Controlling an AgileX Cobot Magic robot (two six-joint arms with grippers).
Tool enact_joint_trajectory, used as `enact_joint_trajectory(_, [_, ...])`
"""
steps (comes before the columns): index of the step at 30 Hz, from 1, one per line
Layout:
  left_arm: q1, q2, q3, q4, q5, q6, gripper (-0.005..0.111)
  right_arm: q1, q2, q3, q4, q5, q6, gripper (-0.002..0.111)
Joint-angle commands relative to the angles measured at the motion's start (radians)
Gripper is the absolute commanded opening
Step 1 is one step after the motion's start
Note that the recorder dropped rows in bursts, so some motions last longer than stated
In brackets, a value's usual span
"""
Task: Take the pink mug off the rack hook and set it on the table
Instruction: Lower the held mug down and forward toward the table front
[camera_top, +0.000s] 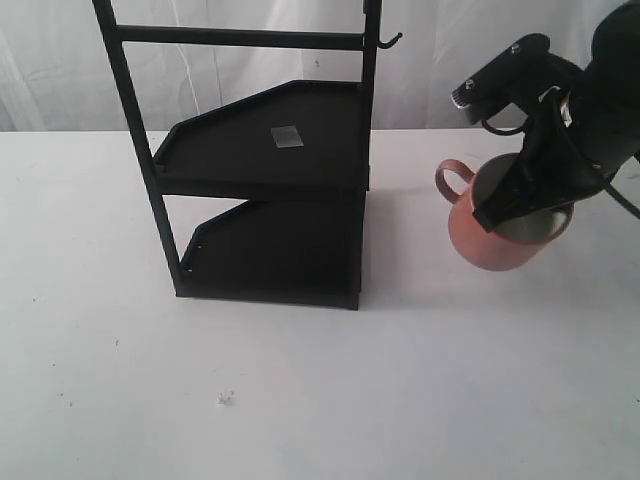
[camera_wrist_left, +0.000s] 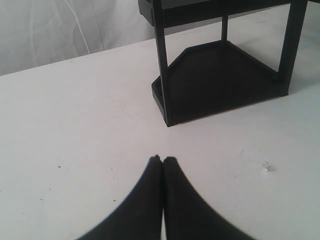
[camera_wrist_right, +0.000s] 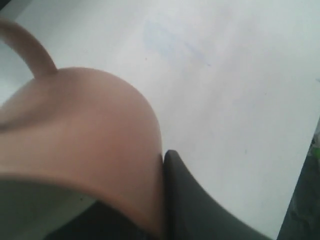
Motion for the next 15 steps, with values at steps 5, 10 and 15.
enact_joint_trajectory(5, [0.003,-0.005,0.004,-0.001,0.005,-0.005,0.0,-0.011,-0.013,0.0,0.118,0.088,-0.102,0.0])
enact_joint_trajectory(10, [0.003,-0.005,0.004,-0.001,0.005,-0.005,0.0,-0.011,-0.026,0.019,0.19,0.128,-0.146,0.0])
enact_joint_trajectory(15, [0.003,-0.005,0.004,-0.001,0.005,-0.005,0.0,-0.008,-0.07,0.085,0.204,0.127,-0.149,0.0])
